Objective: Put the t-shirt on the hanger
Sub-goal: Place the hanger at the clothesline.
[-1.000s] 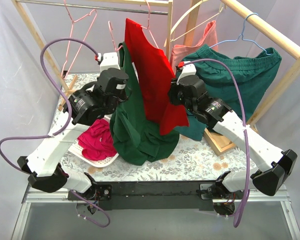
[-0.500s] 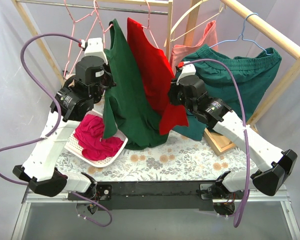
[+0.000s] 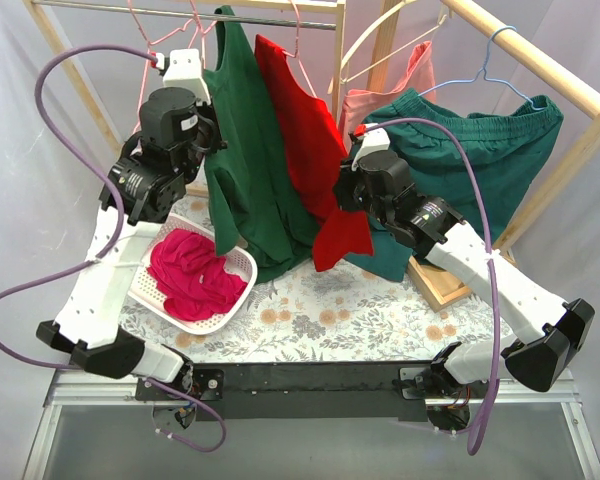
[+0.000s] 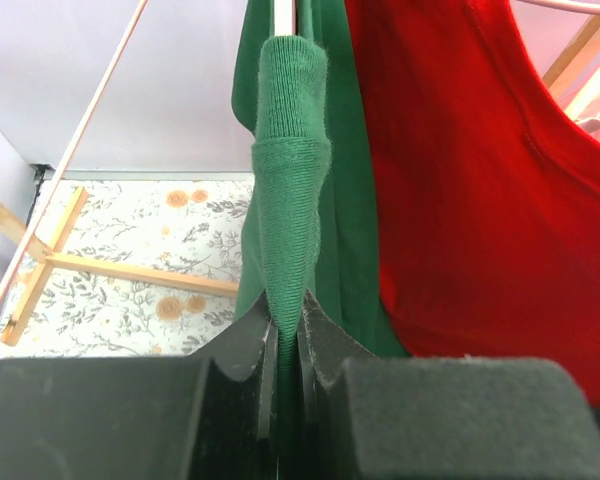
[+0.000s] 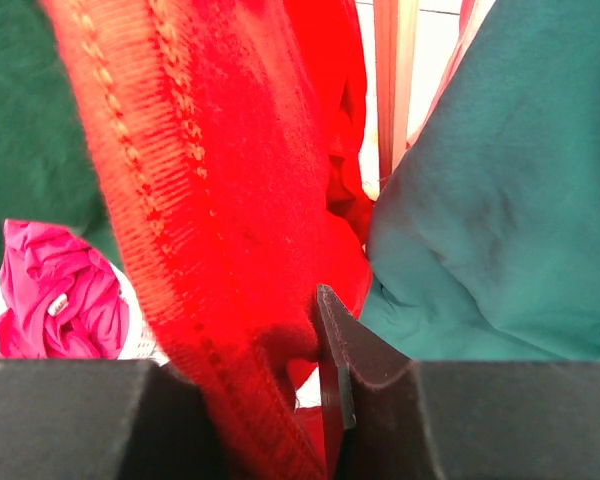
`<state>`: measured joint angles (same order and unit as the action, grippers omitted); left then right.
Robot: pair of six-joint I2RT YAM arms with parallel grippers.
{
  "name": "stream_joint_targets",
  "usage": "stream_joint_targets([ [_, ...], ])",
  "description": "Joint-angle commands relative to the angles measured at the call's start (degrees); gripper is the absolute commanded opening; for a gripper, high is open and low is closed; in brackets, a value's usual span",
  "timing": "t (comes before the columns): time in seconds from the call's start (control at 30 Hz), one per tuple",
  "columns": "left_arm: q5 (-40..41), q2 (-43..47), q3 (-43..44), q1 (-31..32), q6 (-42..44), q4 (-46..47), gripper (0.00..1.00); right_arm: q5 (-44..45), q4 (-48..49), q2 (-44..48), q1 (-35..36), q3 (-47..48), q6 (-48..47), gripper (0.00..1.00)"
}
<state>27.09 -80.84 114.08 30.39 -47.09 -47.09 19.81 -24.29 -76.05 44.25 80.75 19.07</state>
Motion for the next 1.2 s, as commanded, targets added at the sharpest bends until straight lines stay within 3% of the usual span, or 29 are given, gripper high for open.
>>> stream_joint_targets([
  [0.0, -1.6, -2.0, 3.3, -1.6, 1.3, 6.1, 0.0, -1.3, -0.1, 1.3, -0.3, -0.2, -1.0, 0.29],
  [0.43, -10.4, -2.7, -2.1, -7.0, -3.7, 6.0, 0.0, -2.2, -0.6, 2.6, -0.3, -1.0, -0.8, 0.29],
  [0.57, -12.3, -1.2, -4.9, -8.2, -5.0, 5.9, 0.13, -3.0, -0.5, 3.0, -0.3, -1.3, -0.2, 0.29],
  [0.67, -11.1, -0.4, -4.8, -8.3, -6.1, 5.3, 0.16, -3.4, -0.5, 3.3, -0.3, -1.4, 0.0, 0.29],
  [0.7, -10.5, -0.1, -4.2, -8.4, -6.5, 4.8, 0.22, -3.8, -0.5, 3.4, -0.3, -1.3, 0.0, 0.29],
  [0.73, -9.9, 0.2, -3.0, -8.4, -7.0, 4.3, 0.35, -4.1, -0.6, 3.4, -0.3, -1.2, 0.0, 0.29],
  [0.87, -10.5, 1.6, 0.1, -8.4, -8.5, 1.8, 0.6, -5.0, -0.7, 3.8, -0.4, -0.7, 0.2, 0.3],
  [0.9, -10.6, 1.7, 1.0, -8.4, -8.9, 1.0, 0.77, -5.6, -0.6, 3.9, -0.4, -0.5, 0.2, 0.32],
  [0.97, -11.3, 2.3, 2.8, -8.4, -9.7, -0.7, 0.98, -6.4, -0.7, 4.1, -0.3, 0.1, 0.2, 0.36],
  [1.17, -18.8, 4.1, 6.3, -8.4, -11.4, -3.6, 0.98, -10.9, -0.8, 4.8, -0.3, 1.5, 0.3, 0.5],
])
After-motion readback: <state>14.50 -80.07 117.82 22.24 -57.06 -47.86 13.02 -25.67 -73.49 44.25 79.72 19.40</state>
